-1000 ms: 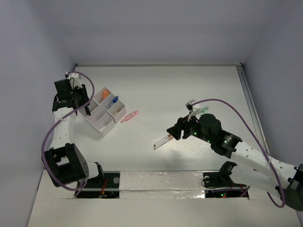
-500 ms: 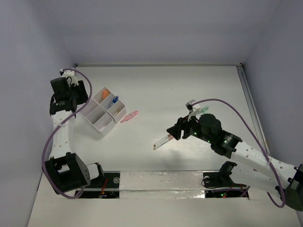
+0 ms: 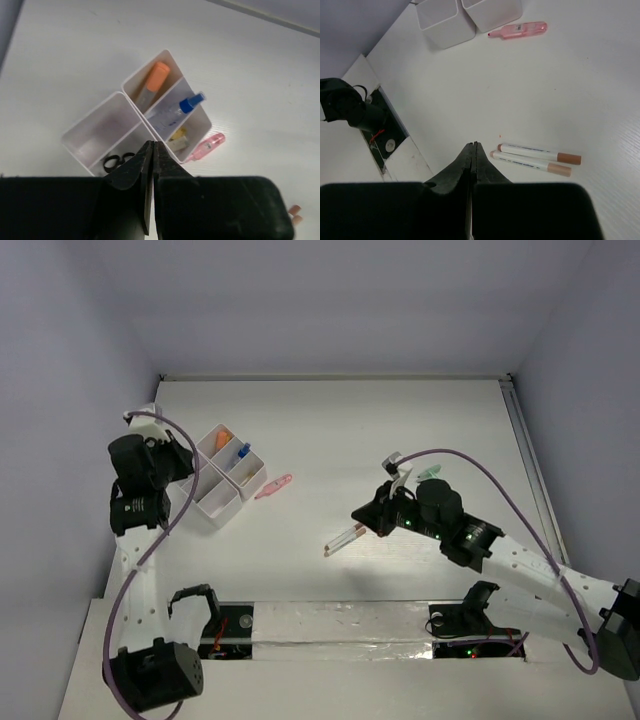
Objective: Sort the stationery into containers
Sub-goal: Place the scissors in the storage box.
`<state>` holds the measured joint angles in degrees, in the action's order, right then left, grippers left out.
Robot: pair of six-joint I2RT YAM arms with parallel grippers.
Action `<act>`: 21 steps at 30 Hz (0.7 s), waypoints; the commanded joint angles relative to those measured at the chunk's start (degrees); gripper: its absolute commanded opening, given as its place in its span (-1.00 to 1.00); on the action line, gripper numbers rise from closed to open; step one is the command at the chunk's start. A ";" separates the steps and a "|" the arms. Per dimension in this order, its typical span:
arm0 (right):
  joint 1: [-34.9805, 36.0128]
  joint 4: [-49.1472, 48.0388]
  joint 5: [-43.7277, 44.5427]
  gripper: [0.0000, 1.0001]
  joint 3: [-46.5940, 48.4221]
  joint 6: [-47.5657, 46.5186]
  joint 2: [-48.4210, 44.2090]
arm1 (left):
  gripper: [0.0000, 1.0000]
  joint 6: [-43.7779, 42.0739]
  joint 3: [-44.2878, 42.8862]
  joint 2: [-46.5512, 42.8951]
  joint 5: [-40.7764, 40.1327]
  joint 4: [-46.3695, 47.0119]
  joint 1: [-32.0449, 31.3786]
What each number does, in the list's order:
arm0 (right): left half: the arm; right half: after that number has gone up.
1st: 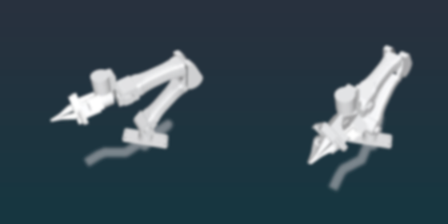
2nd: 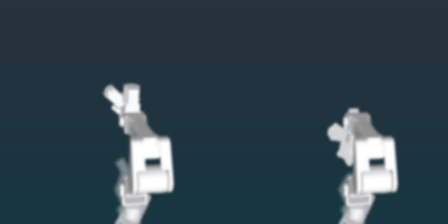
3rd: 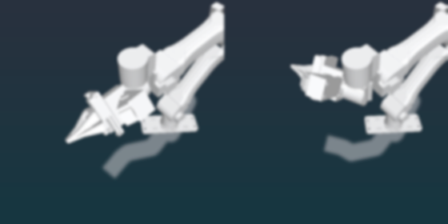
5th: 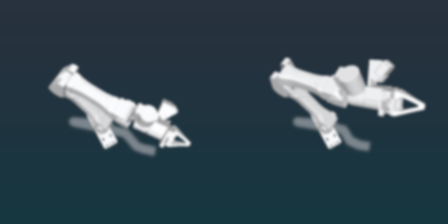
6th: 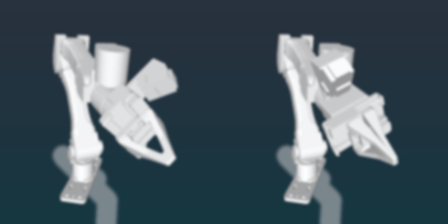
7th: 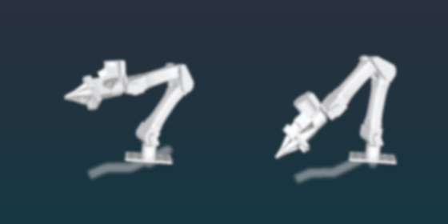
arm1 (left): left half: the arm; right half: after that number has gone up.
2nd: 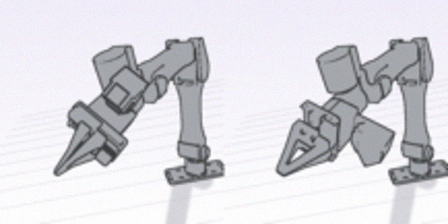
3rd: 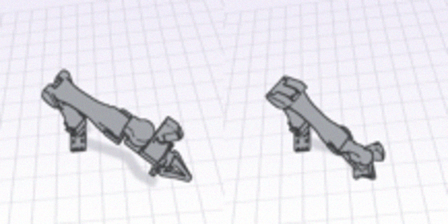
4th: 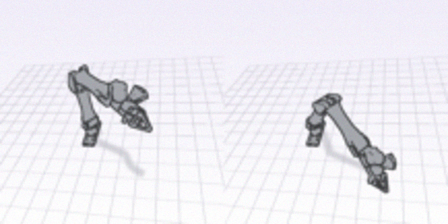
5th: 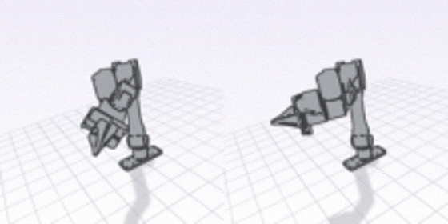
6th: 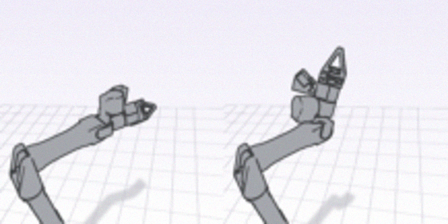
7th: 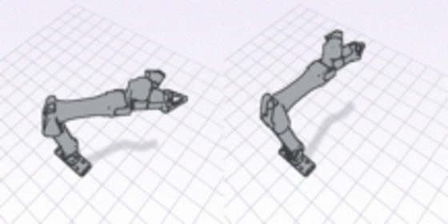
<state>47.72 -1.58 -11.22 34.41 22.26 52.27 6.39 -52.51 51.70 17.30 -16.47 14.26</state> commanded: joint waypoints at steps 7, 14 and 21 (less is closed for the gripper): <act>0.53 -2.47 0.23 -1.00 1.35 -0.73 8.00 | -1.00 12.23 11.37 -11.35 5.83 13.11 -14.94; 0.53 0.18 3.22 -0.46 3.47 0.67 16.10 | -1.00 17.95 18.57 -9.88 -3.82 26.46 -39.02; 0.53 1.23 15.69 0.35 3.46 2.96 16.11 | -1.00 20.85 22.89 -4.42 -15.10 38.95 -55.56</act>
<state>47.72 0.03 -3.86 35.64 24.29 69.01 24.56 -31.07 46.63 8.49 11.66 -38.50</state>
